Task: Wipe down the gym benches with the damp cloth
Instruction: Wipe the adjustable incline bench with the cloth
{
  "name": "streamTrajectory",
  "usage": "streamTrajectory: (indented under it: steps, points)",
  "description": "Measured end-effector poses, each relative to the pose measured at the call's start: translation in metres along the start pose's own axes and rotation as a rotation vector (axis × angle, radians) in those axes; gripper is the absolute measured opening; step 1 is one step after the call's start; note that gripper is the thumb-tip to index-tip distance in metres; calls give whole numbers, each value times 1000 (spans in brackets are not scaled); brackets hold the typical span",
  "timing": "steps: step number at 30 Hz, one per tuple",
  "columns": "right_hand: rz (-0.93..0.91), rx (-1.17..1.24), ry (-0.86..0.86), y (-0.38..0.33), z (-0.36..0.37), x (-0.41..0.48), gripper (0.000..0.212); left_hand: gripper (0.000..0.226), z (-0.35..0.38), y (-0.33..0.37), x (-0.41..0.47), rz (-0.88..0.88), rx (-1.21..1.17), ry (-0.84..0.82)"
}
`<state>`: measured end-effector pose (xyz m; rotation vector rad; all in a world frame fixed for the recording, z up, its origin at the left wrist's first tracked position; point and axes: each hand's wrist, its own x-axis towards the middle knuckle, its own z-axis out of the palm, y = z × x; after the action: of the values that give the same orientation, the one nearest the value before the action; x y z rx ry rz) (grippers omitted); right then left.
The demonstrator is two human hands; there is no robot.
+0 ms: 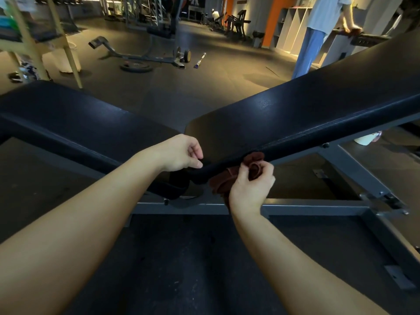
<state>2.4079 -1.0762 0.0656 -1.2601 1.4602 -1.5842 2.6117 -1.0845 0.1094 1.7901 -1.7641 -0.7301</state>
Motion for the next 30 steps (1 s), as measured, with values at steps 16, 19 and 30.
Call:
streamTrajectory:
  steps: [16, 19, 30]
  points:
    - [216, 129, -113, 8, 19, -20, 16, 15, -3, -14, -6, 30, 28, 6]
    - [127, 105, -9, -13, -14, 9, 14, 14, -5, -15, -7, 37, 22, 1]
    - [305, 131, -152, 14, 51, -51, 22, 14, -7, -17, -6, 41, 30, -4]
